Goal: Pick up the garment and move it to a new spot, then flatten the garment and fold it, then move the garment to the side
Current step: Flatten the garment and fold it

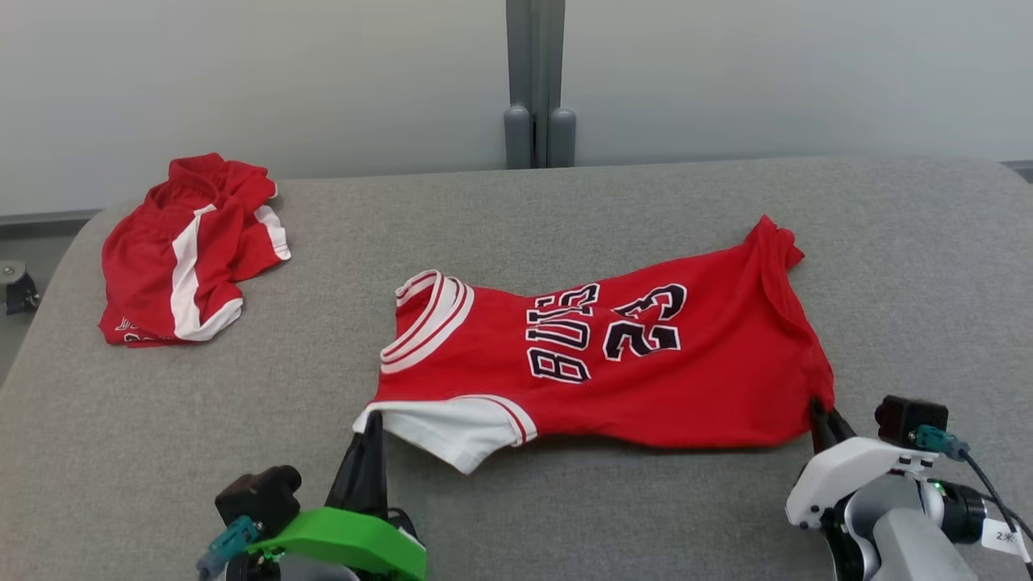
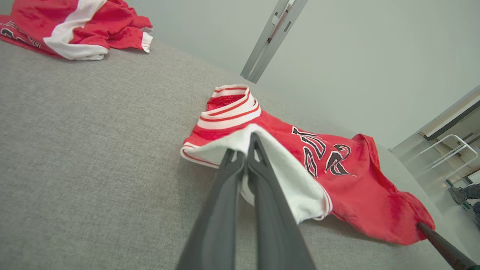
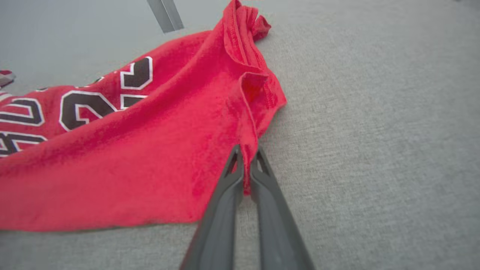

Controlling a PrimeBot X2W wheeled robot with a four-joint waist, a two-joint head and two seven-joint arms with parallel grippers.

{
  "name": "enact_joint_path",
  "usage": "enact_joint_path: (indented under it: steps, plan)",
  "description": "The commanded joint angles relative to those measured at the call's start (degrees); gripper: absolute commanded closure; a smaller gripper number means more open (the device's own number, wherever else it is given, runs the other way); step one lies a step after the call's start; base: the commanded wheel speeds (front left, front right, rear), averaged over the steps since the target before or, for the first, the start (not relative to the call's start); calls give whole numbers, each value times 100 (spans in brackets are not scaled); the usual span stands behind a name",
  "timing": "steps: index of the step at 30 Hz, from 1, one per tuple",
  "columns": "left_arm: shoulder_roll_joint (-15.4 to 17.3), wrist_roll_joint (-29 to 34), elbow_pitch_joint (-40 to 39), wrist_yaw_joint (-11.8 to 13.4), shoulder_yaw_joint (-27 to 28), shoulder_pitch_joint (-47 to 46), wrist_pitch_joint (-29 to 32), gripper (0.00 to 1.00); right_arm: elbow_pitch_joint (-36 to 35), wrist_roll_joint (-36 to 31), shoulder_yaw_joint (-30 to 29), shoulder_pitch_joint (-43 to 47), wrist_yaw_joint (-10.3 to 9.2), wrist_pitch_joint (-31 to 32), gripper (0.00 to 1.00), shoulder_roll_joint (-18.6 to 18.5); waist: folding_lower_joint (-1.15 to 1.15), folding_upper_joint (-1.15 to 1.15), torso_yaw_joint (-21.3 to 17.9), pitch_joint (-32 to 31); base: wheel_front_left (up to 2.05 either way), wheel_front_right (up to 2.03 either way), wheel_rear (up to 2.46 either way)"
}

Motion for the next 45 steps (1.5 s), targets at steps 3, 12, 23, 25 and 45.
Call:
enact_joint_path:
  steps: [3, 12, 23, 25, 45]
  plan:
    - [84, 36, -334, -41, 159, -197, -48, 100, -646, 324, 269, 26, -8, -10, 100, -127, 0, 0, -174, -238, 0, 0, 0]
    - [653, 416, -1956, 138, 470, -669, 90, 100, -3651, 927, 549, 500, -8, 488, 100, -605, 0, 0, -426, -580, 0, 0, 0]
    - [1571, 1004, -4286, 435, 950, -1893, 899, 100, -7765, 837, -426, 808, -8, 1490, 100, -542, 0, 0, -608, -683, 0, 0, 0]
    - [1609, 1005, -4540, 423, 967, -2189, 1060, 100, -8225, 786, -593, 729, -8, 1650, 100, -562, 0, 0, -630, -654, 0, 0, 0]
    - [1441, 1297, -718, -446, 515, -5940, 1654, 100, -4393, 295, 596, -2869, -8, 1560, 100, -814, 0, 0, -964, 771, 0, 0, 0]
